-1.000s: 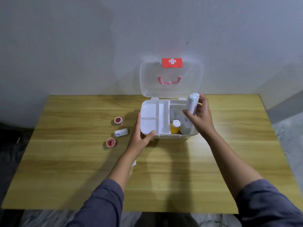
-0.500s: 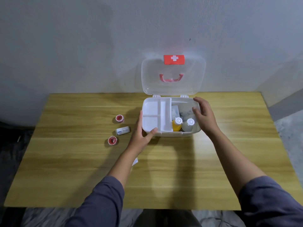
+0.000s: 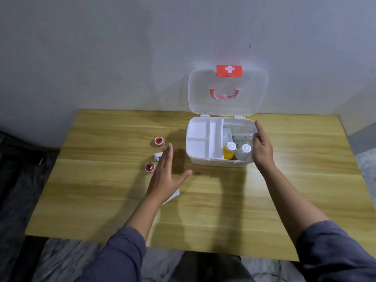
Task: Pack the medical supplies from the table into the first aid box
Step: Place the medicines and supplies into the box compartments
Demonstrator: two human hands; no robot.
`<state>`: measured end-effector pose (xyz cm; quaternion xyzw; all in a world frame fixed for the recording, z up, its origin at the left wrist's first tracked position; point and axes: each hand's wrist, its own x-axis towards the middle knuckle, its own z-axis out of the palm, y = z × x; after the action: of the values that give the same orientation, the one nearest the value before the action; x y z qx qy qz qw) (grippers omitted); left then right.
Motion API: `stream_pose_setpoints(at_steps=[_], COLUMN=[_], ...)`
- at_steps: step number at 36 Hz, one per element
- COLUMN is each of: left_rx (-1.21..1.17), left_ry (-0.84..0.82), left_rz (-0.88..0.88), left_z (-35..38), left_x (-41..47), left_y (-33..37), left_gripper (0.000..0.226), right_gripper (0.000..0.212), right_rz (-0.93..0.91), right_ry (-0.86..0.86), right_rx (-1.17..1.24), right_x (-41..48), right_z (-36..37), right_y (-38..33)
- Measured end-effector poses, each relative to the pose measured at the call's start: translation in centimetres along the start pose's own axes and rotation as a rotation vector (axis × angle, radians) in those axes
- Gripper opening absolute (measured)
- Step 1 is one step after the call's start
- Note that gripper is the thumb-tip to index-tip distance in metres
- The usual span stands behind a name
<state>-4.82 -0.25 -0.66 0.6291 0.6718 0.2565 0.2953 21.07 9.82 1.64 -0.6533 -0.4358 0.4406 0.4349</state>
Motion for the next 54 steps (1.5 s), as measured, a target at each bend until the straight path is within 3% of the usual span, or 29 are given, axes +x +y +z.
stream_pose_setpoints(at_steps=[7,12,17,25,32,36,42,47,54], left_rx=[0.470,0.615,0.675,0.648,0.691,0.690,0.549,0.244,0.319], left_ry=[-0.026,-0.002,0.019,0.051,0.044,0.026,0.155,0.318,0.087], left_rz=[0.027,0.012,0.041,0.026,0.026,-0.011,-0.119,0.060,0.228], left_z=[1.4,2.1,2.4,2.4,2.7,2.9,1.8,0.7,2.4], left_x=[-6.7,-5.5,-1.7,3.9,4.7,4.7,4.5,4.9,6.1], left_y=[-6.5,-6.3,-5.9,-5.8,-4.9,-4.3,-1.8,4.0,6.6], left_gripper=[0.087,0.070,0.071,0.072,0.058,0.065,0.056,0.057,0.056], right_gripper=[0.046,0.046,0.045,0.044,0.044,0.043,0.044,0.044,0.044], right_rz=[-0.003,0.006,0.010,0.011,0.003,-0.002,-0.007,0.005,0.006], right_ry=[0.020,0.024,0.040,0.047,0.058,0.051,0.042,0.032,0.011], right_rx=[0.039,0.034,0.057,0.049,0.055,0.058,0.052,0.072,0.085], right_x=[-0.1,0.1,0.0,0.2,0.4,0.4,0.3,0.3,0.3], right_z=[0.3,0.3,0.3,0.3,0.4,0.3,0.3,0.3,0.0], right_y=[0.2,0.5,0.5,0.9,1.0,0.9,0.8,0.9,0.8])
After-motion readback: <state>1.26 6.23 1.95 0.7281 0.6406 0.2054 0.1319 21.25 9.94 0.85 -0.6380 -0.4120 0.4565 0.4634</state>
